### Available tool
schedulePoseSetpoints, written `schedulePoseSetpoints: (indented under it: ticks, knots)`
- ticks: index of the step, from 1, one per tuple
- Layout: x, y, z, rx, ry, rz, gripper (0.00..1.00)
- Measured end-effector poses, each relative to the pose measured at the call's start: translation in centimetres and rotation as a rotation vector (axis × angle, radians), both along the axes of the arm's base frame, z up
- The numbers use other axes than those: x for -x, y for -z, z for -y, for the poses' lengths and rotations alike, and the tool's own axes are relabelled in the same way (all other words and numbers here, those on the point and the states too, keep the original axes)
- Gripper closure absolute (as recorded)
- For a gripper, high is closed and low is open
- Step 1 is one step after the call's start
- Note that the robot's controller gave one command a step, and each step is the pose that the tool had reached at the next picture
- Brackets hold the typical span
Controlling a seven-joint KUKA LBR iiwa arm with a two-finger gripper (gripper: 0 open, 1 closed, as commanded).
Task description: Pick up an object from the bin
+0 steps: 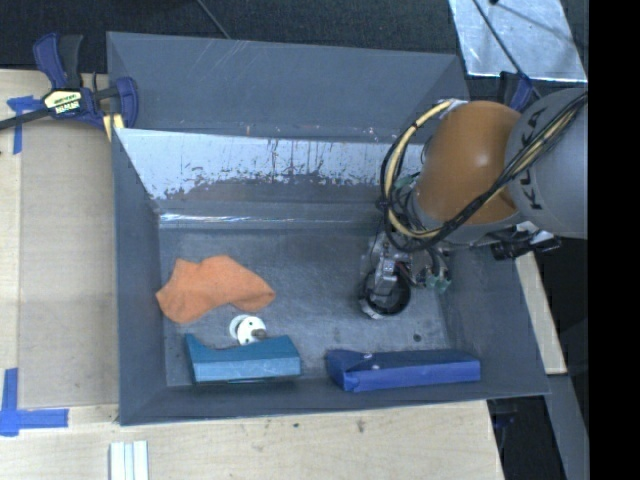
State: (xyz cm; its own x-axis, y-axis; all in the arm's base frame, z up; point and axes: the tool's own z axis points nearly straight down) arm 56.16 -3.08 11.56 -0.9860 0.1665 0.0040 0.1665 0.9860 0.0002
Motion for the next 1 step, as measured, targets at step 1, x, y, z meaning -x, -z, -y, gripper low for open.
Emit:
schedulePoseSetpoints:
  ticks: [1]
  knots:
    - [-1.04,-9.45,1.69,0.001,-0.022,0.007,1.00]
